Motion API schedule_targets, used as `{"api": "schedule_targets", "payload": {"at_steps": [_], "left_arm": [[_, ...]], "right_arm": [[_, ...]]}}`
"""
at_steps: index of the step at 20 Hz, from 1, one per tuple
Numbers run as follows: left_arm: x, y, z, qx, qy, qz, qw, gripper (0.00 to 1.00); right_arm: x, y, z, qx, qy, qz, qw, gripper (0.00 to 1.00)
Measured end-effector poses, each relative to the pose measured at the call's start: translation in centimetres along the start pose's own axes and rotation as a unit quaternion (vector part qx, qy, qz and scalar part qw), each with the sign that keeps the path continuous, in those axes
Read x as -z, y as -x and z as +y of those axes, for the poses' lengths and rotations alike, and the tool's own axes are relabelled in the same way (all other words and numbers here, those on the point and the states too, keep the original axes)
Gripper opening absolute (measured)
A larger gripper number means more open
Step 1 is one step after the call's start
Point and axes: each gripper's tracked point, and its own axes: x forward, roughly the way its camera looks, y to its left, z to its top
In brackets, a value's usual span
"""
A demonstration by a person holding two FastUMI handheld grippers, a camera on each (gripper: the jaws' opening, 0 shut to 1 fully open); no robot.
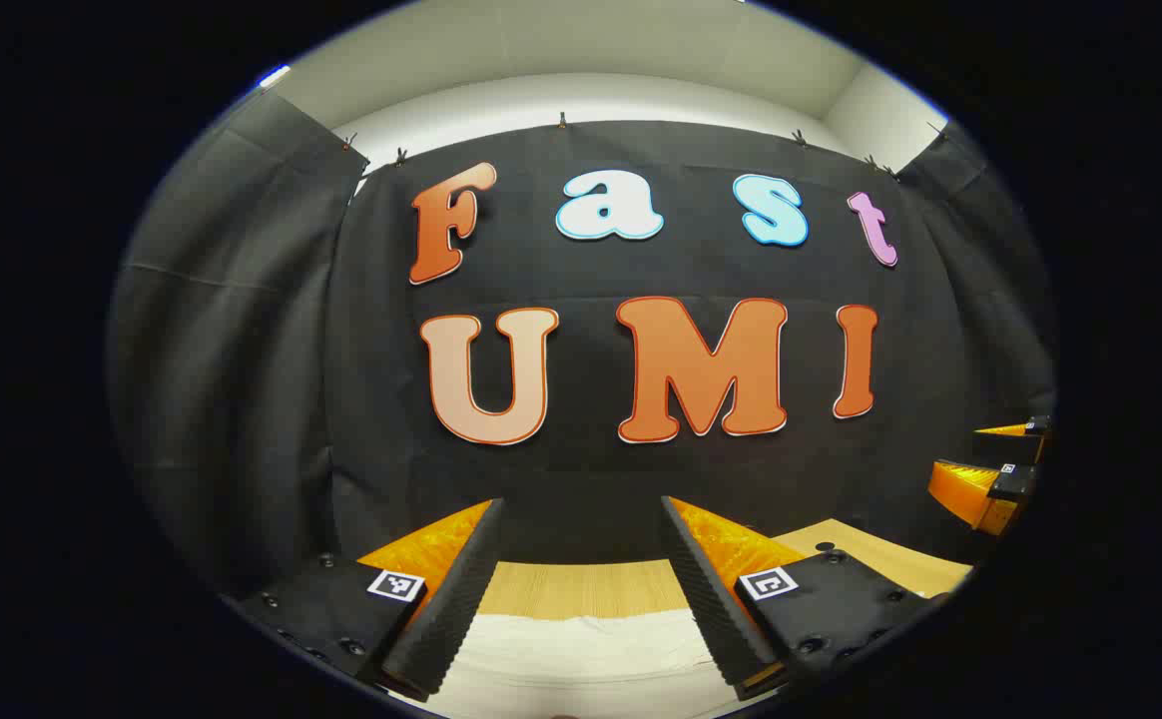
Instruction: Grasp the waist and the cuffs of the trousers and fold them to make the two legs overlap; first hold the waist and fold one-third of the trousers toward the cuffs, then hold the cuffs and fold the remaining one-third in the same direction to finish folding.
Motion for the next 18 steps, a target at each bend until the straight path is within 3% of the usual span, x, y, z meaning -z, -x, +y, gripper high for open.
{"api": "schedule_targets", "payload": {"at_steps": [13,18], "left_arm": [[0.7,0.6,0.0,-0.008,-0.014,-0.001,1.0,0.99],[2.2,0.7,1.6,-0.026,-0.012,0.018,0.999,0.99]], "right_arm": [[0.7,0.0,-0.6,0.006,0.001,0.004,1.0,0.98],[3.3,-0.4,-2.9,0.021,-0.015,0.046,0.999,0.98]]}}
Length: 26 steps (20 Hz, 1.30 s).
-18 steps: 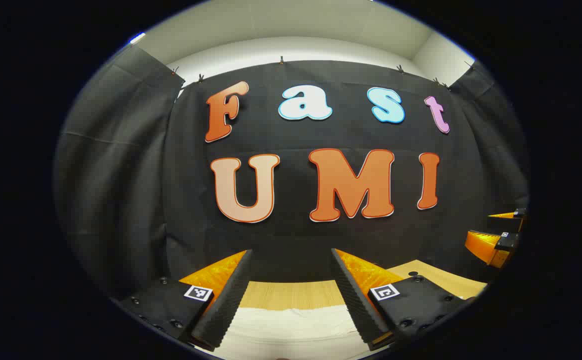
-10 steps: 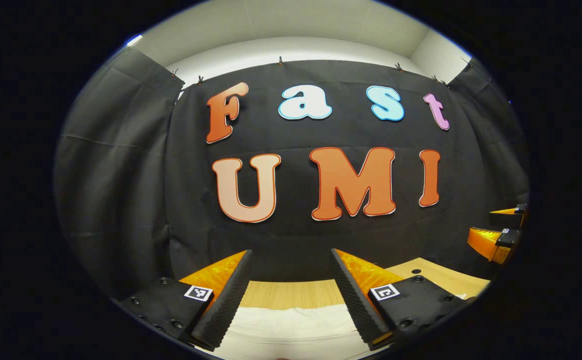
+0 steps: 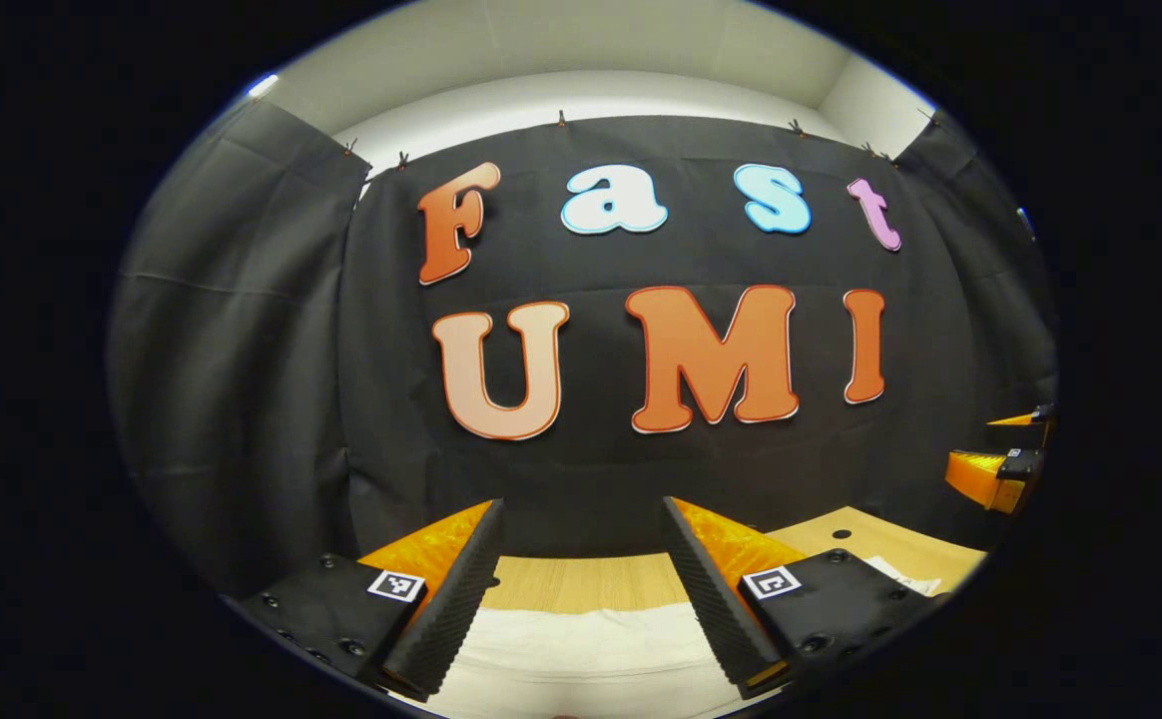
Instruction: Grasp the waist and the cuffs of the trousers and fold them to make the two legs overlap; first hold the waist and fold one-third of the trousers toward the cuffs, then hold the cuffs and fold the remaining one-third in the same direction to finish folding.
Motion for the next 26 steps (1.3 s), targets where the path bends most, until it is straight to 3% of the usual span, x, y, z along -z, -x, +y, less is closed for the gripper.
{"api": "schedule_targets", "payload": {"at_steps": [10,14,21,26], "left_arm": [[7.2,0.5,8.9,-0.087,0.049,0.128,0.987,0.99],[9.8,1.9,11.5,-0.12,0.083,0.174,0.974,0.99],[17.0,5.8,14.9,-0.16,0.158,0.281,0.933,0.97],[22.4,7.8,16.8,-0.173,0.234,0.342,0.894,0.98]], "right_arm": [[6.2,-2.3,-8.7,0.049,-0.035,0.109,0.992,0.98],[9.9,-3.1,-10.0,0.039,-0.069,0.181,0.98,0.98],[15.7,-2.8,-11.3,0.022,-0.104,0.282,0.953,0.96],[19.9,-2.7,-11.9,0.039,-0.147,0.341,0.928,0.95]]}}
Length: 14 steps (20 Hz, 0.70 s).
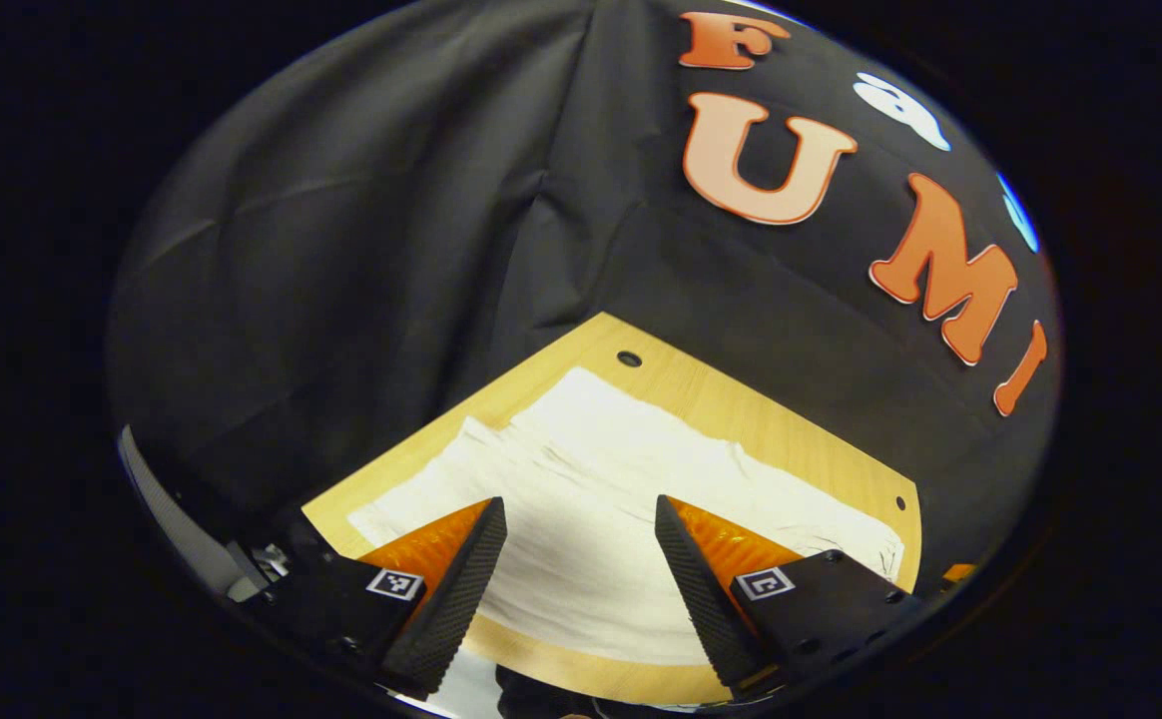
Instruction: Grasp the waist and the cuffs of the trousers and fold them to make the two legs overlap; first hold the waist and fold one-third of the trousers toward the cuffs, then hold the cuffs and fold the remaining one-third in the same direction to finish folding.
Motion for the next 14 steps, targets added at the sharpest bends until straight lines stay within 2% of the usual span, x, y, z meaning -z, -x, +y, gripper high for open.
{"api": "schedule_targets", "payload": {"at_steps": [5,8,14], "left_arm": [[3.8,-5.1,4.3,-0.017,0.069,0.075,0.995,1.0],[5.5,-5.4,6.1,-0.029,0.108,0.117,0.987,0.99],[8.8,-7.3,10.9,-0.039,0.173,0.168,0.97,0.99]], "right_arm": [[2.9,-2.4,-1.2,0.016,-0.041,0.06,0.997,0.94],[5.4,-3.3,-2.0,0.019,-0.076,0.113,0.99,0.94],[6.9,-5.9,-2.5,0.025,-0.13,0.154,0.979,0.92]]}}
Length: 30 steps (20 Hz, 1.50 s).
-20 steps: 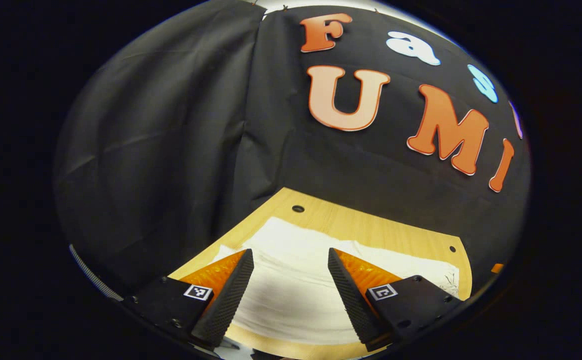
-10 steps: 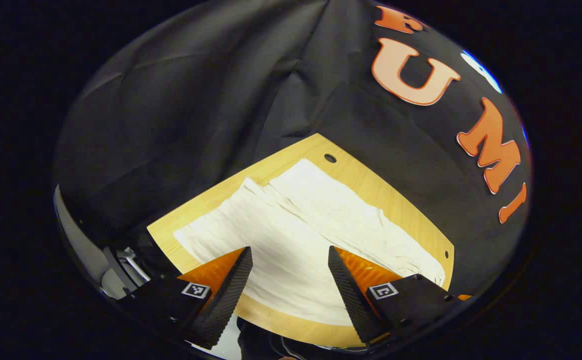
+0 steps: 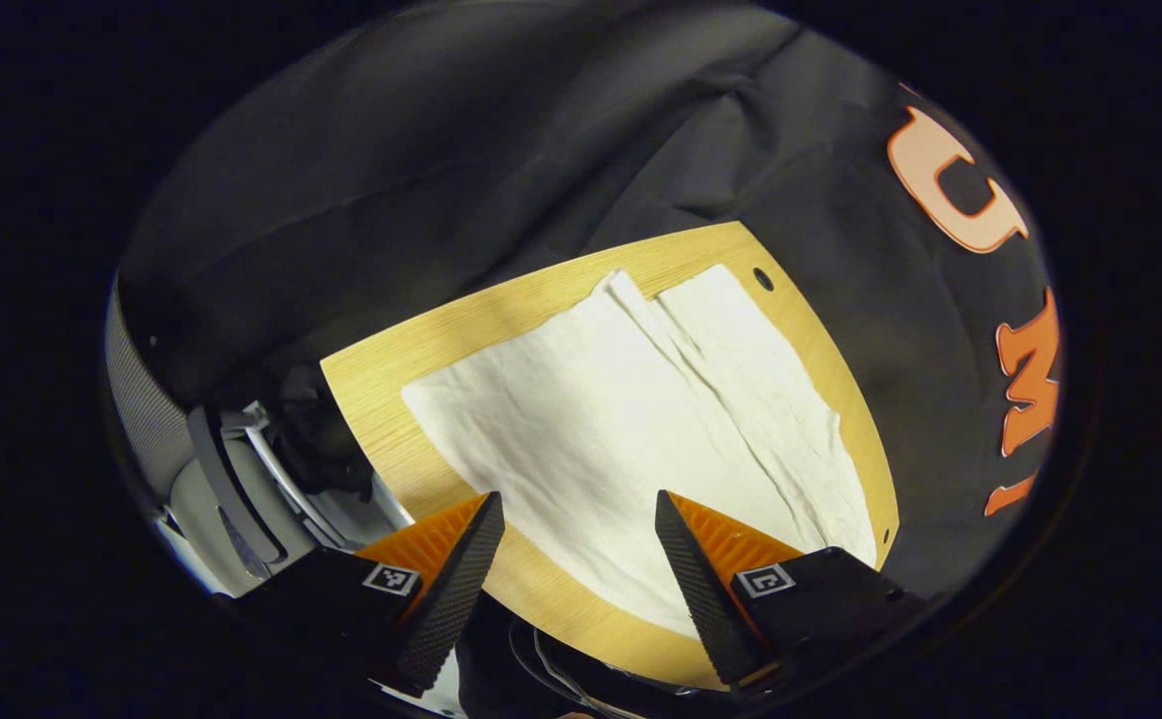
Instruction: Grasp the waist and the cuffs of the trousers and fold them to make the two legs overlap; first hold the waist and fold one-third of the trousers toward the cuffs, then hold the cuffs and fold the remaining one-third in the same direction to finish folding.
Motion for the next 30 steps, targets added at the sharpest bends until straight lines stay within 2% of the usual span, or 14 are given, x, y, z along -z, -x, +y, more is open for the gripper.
{"api": "schedule_targets", "payload": {"at_steps": [3,8,9,10,12,15,17,18,19,21,22,23,28,30], "left_arm": [[0.1,-2.3,2.6,0.0,0.027,0.019,0.999,1.0],[-1.1,-4.1,5.1,-0.004,0.075,0.024,0.997,0.99],[-1.1,-4.3,5.3,0.003,0.088,0.024,0.996,0.96],[-1.3,-4.4,5.0,0.016,0.106,0.026,0.994,0.99],[-2.4,-5.1,3.8,0.054,0.136,0.016,0.989,0.98],[-3.6,-6.3,2.5,0.076,0.156,0.001,0.985,0.92],[-4.0,-7.2,2.0,0.076,0.148,-0.002,0.986,0.81],[-4.2,-7.4,2.0,0.07,0.14,-0.004,0.988,0.7],[-4.3,-7.7,2.0,0.067,0.129,-0.009,0.989,0.64],[-4.2,-8.2,2.6,0.045,0.106,-0.008,0.993,0.26],[-4.1,-8.2,2.8,0.036,0.102,-0.01,0.994,0.07],[-4.2,-8.1,2.6,0.033,0.096,-0.009,0.995,0.1],[-5.2,-7.3,1.6,0.042,0.064,-0.023,0.997,0.07],[-5.3,-7.2,1.1,0.044,0.063,-0.024,0.997,0.07]], "right_arm": [[0.5,-2.1,-1.6,0.02,0.004,0.011,1.0,0.91],[1.5,-3.8,-2.4,0.022,-0.034,0.034,0.999,0.92],[1.4,-4.0,-2.5,0.022,-0.041,0.033,0.998,0.92],[1.3,-4.1,-2.6,0.02,-0.047,0.033,0.998,0.92],[1.5,-4.7,-2.8,0.022,-0.054,0.036,0.998,0.91],[1.7,-5.5,-3.1,0.025,-0.069,0.039,0.997,0.92],[1.8,-5.9,-3.2,0.023,-0.078,0.038,0.996,0.92],[1.7,-6.1,-3.2,0.021,-0.084,0.036,0.996,0.92],[1.5,-6.2,-3.3,0.021,-0.089,0.034,0.995,0.92],[1.6,-6.5,-3.5,0.021,-0.101,0.032,0.994,0.92],[1.7,-6.6,-3.7,0.021,-0.105,0.031,0.994,0.82],[1.9,-6.6,-3.9,0.025,-0.109,0.034,0.993,0.89],[2.5,-4.9,-5.2,0.022,-0.127,0.037,0.991,0.78],[2.5,-5.2,-6.2,0.032,-0.135,0.031,0.99,0.78]]}}
